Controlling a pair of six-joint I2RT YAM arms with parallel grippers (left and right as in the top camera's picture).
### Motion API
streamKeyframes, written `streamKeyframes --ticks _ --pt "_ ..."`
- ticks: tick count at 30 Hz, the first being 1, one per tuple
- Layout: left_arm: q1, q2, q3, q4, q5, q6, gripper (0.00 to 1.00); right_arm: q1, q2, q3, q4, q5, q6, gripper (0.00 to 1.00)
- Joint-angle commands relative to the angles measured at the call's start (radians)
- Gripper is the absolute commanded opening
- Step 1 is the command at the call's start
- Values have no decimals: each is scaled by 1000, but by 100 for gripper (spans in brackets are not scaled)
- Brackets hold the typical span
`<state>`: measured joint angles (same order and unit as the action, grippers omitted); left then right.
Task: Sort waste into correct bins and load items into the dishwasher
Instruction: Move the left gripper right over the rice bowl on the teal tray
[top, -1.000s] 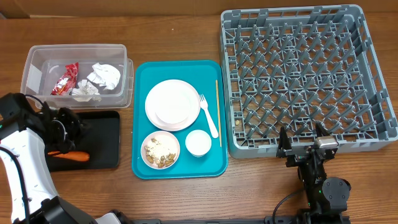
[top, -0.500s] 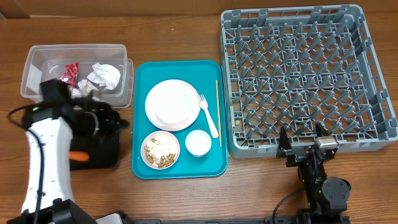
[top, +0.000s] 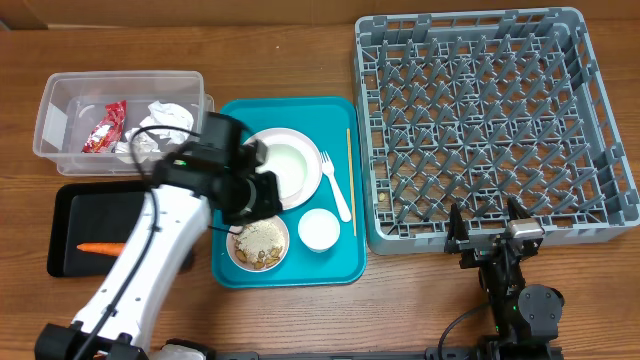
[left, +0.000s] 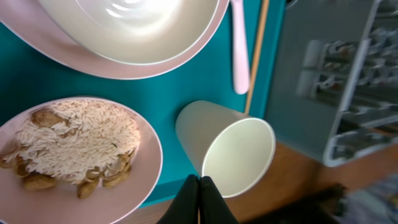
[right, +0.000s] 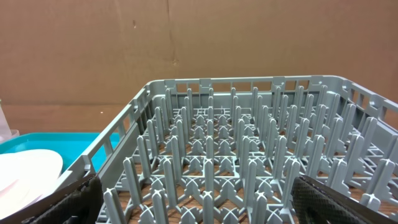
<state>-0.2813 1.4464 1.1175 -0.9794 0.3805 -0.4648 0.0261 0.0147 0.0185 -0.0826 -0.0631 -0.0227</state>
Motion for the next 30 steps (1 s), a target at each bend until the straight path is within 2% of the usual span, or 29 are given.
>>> streamKeyframes --ticks 1,7,9,12,15,20,30 --pt "-100 -15 18 0 -254 -87 4 0 -11 -11 5 2 -1 100" --pt "-259 -9 17 -1 -385 -108 9 0 -11 -11 5 2 -1 100" --pt "-293 -6 16 -9 -436 -108 14 0 -11 -11 4 2 -1 100" --pt "-324 -2 16 -23 -478 -108 14 0 -11 -11 5 2 -1 100" --pt "-331 6 16 -48 -478 -108 9 0 -11 -11 5 2 -1 100" --pt "-331 31 7 -90 -481 -108 9 0 -11 -11 5 2 -1 100" --pt "-331 108 -70 -48 -415 -117 6 0 -11 -11 5 2 -1 100"
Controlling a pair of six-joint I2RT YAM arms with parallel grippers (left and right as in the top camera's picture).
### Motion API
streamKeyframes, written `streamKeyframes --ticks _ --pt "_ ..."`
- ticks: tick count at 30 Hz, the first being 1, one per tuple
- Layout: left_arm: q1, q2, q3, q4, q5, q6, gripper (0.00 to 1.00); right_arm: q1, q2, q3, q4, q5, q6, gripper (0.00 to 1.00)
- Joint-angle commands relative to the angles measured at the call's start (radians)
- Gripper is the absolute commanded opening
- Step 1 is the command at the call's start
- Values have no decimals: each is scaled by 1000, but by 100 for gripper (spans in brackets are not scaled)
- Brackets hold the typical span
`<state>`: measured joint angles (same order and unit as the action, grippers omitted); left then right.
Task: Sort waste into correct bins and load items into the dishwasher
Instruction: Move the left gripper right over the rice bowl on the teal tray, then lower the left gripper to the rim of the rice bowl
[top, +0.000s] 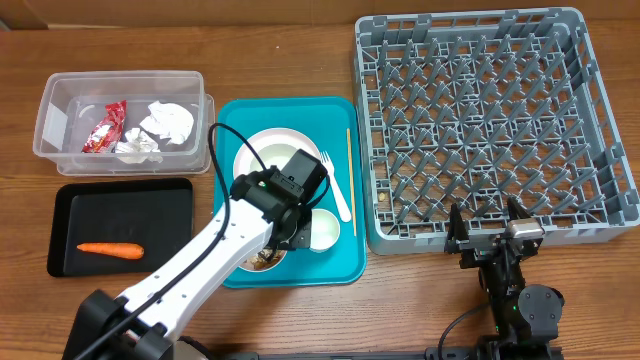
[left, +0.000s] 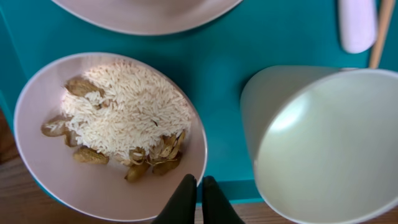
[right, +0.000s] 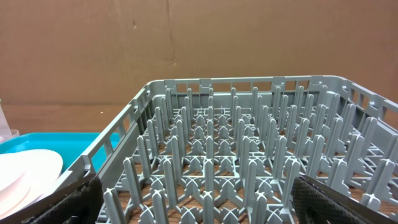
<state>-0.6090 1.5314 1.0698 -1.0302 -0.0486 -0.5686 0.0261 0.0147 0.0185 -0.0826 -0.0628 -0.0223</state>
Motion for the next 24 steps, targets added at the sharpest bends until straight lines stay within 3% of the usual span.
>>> streamKeyframes --ticks 1,18,22,24 --pt "-3 31 -25 3 15 -11 6 0 -11 -11 5 2 -1 100" --pt "-7 115 -30 23 16 -12 12 0 -11 -11 4 2 -1 100" --pt "-7 124 -30 24 16 -11 10 0 -11 -11 5 2 -1 100" --pt "-7 126 -30 26 16 -11 4 0 -11 -11 4 2 -1 100"
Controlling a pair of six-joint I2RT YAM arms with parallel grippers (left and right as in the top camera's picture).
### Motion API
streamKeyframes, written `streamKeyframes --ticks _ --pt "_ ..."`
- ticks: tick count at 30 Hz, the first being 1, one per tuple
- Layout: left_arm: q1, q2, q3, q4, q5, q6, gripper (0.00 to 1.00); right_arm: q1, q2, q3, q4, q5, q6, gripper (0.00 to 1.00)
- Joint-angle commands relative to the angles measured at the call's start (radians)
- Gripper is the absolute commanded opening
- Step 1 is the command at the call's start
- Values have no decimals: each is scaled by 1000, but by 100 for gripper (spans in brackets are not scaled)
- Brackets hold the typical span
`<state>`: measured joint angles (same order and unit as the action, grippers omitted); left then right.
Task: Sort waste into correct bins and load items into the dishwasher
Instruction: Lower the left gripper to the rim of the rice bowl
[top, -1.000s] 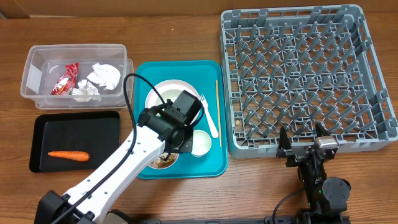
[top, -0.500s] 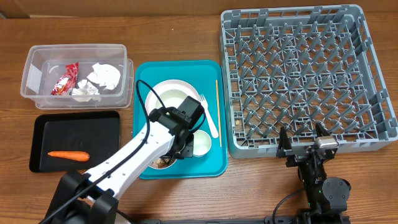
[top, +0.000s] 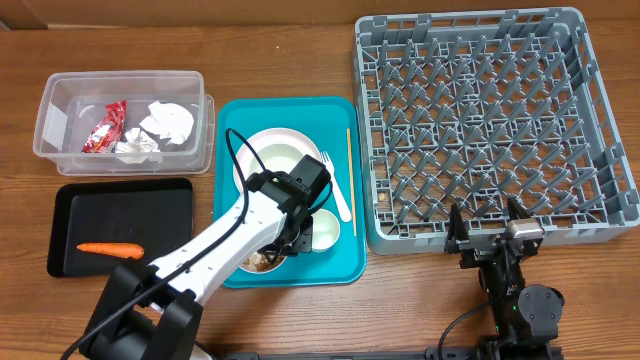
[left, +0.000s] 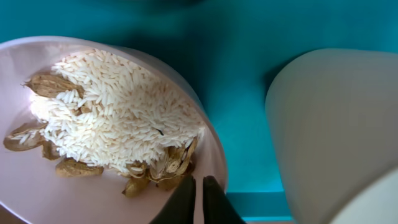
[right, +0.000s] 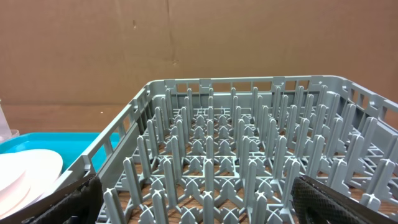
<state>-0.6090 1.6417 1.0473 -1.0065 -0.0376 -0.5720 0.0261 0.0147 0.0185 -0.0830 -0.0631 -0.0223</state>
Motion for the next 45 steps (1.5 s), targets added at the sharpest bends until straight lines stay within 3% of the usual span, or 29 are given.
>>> streamKeyframes --ticks 1,45 --pt "-7 15 -7 4 5 -8 4 0 -11 -11 5 2 -1 100" --pt "-6 -24 80 -67 -14 53 4 0 -11 -11 5 2 -1 100"
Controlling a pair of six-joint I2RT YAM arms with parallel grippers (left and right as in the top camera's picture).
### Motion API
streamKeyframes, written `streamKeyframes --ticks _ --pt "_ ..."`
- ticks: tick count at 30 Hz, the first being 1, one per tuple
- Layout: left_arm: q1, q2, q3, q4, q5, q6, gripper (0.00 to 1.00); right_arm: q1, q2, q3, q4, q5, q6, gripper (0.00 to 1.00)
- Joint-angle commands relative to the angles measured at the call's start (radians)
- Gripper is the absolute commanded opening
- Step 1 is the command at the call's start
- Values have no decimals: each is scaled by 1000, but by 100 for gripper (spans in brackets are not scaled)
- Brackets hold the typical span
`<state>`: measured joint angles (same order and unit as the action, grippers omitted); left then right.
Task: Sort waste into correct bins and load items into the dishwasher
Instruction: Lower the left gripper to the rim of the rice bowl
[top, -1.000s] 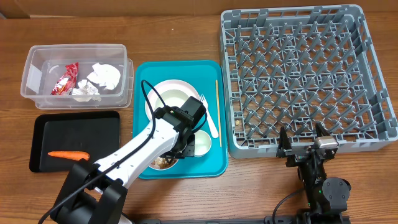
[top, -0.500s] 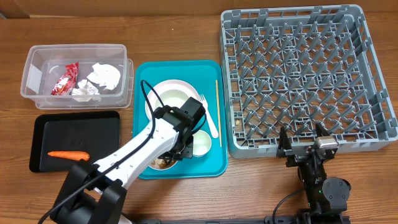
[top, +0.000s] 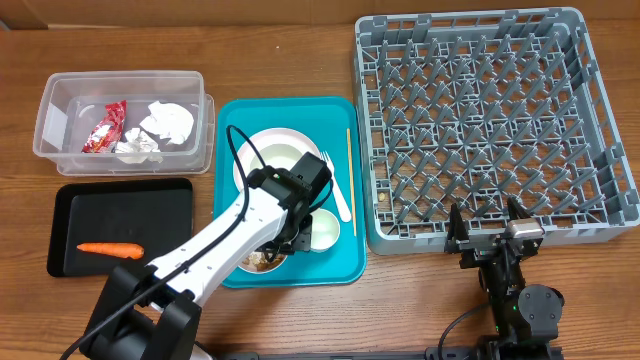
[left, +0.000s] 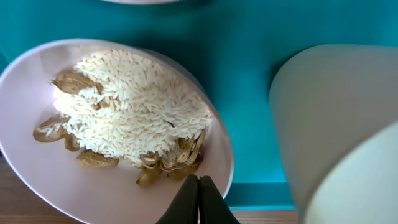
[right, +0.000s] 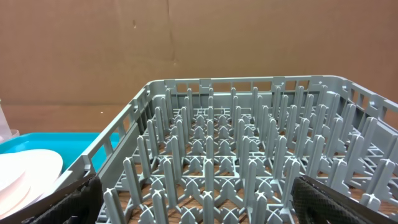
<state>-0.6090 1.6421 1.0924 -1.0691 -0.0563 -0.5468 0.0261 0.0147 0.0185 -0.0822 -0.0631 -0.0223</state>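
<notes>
A pink bowl (left: 81, 186) of rice (left: 130, 106) with brown scraps sits at the front of the teal tray (top: 235, 115), mostly hidden under my left arm in the overhead view. A white paper cup (left: 336, 124) (top: 322, 232) stands right of it. My left gripper (left: 199, 185) (top: 290, 243) is shut low over the bowl's near inner edge, with nothing visible between the tips. A white plate (top: 262, 150), a fork (top: 335, 185) and a chopstick (top: 350, 180) lie further back. My right gripper (right: 208, 205) (top: 490, 235) rests open at the grey rack's (top: 480, 120) front edge.
A clear bin (top: 60, 120) with wrappers and crumpled paper stands at the back left. In front of it, a black tray (top: 150, 215) holds a carrot (top: 110, 249). The rack's (right: 236, 155) upright tines fill the right wrist view.
My left gripper's tips, slightly parted before, are now together. The bowl shows a little more fully in the left wrist view. The right arm has not moved.
My left gripper was shut above the tray between plate, bowl and cup. It then stood lower at the bowl's right rim with tips slightly parted, then closer still. Now it is shut over that near edge. The right arm stayed still.
</notes>
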Motion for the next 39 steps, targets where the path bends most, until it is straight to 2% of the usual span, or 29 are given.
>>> streamKeyframes --ticks 1,6,14,17,33,39 --pt "-6 -24 37 -3 5 27 4 0 -11 -11 4 2 -1 100" --pt "-6 -24 37 0 15 27 4 0 -11 -11 4 2 -1 100" --pt "-7 -24 36 42 110 26 6 0 -11 -11 4 2 -1 100" --pt "-7 -24 36 45 103 27 11 0 -11 -11 4 2 -1 100" --pt "-7 -24 -24 85 98 21 19 0 -11 -11 4 2 -1 100" --pt "-7 -23 -36 97 85 19 18 0 -11 -11 4 2 -1 100"
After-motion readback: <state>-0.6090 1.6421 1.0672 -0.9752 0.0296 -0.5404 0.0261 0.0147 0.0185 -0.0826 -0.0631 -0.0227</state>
